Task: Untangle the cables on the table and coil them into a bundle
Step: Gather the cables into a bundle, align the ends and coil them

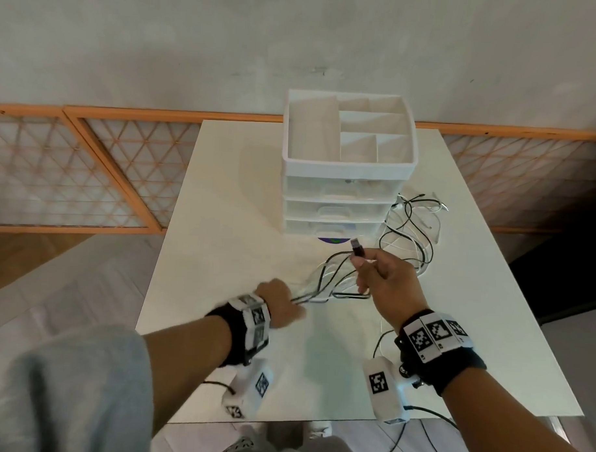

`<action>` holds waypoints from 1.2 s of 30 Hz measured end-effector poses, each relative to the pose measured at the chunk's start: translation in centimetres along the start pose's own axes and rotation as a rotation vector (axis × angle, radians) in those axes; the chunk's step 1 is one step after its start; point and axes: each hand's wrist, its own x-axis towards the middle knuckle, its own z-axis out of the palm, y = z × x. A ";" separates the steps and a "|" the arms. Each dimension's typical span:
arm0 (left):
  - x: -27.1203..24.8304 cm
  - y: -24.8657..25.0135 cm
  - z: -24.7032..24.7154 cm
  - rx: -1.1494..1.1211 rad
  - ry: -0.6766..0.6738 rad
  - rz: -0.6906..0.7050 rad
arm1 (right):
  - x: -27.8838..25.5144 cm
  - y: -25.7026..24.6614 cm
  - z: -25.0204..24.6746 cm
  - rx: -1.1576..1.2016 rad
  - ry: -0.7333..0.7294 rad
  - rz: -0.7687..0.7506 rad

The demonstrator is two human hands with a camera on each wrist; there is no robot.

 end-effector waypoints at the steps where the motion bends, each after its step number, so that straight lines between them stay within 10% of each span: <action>1: 0.0 0.6 -1.6 -0.075 -0.007 -0.002 | 0.0 0.1 -0.3 -0.014 0.008 0.000; 8: -1.8 4.5 -8.2 -0.641 0.071 -0.050 | -1.0 -2.4 0.0 -0.030 0.195 -0.192; 13: -2.3 5.4 -8.9 -0.876 -0.005 -0.017 | -0.9 -4.1 1.5 -0.113 -0.086 -0.235; 20: -3.1 4.9 -9.3 -0.891 -0.170 0.088 | 0.0 -4.6 2.8 0.119 -0.138 -0.074; 28: -3.1 4.0 -11.6 -0.904 0.040 0.137 | 0.2 -4.6 -1.3 -0.221 -0.144 -0.183; 36: -4.6 6.6 -9.5 -0.905 -0.195 0.274 | 0.3 -7.2 0.2 -0.458 -0.383 -0.333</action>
